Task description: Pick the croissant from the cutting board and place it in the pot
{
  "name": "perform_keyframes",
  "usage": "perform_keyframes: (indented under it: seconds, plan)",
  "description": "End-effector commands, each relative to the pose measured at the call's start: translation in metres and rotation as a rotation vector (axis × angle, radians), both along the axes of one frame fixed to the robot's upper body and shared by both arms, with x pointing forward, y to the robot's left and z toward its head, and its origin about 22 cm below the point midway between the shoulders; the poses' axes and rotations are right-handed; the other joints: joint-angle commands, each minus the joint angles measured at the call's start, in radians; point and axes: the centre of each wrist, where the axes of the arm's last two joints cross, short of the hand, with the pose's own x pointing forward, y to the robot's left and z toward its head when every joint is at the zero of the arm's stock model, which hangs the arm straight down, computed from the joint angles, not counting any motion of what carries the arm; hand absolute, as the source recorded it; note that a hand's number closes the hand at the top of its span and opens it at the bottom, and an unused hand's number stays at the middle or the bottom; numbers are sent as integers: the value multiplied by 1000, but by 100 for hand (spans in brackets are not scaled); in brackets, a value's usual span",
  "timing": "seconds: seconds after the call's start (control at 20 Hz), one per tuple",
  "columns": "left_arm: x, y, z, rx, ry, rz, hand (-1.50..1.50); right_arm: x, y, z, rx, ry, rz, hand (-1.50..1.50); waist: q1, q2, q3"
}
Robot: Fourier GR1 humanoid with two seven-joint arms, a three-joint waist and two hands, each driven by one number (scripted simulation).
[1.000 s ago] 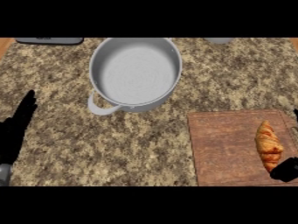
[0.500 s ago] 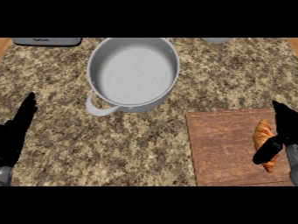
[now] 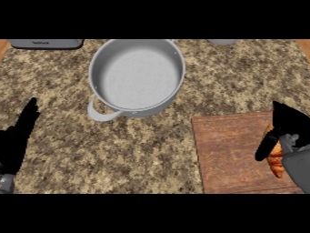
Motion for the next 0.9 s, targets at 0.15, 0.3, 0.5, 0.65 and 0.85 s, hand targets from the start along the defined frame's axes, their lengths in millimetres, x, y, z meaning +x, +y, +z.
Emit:
perform_keyframes:
  seconds: [0.15, 0.3, 0.5, 0.65, 0.85]
  plan:
    - [-8, 12, 0, 10, 25, -7, 0, 11, 2, -21, -108, 171, -152, -150, -6, -2, 1]
    - [-9, 10, 1, 9, 13, -3, 0, 21, -8, -25, -108, 184, -166, -150, -4, -1, 1]
    - [-6, 0, 1, -6, 6, 3, 0, 16, -10, -39, -144, 175, -173, -150, -12, -2, 1]
    - [2, 1, -2, 8, 4, 13, 0, 21, -12, -29, -130, 164, -164, -150, -17, -2, 1]
    - [-8, 13, -5, 11, 3, -10, 0, 23, 4, -54, -134, 192, -165, -150, -10, -1, 1]
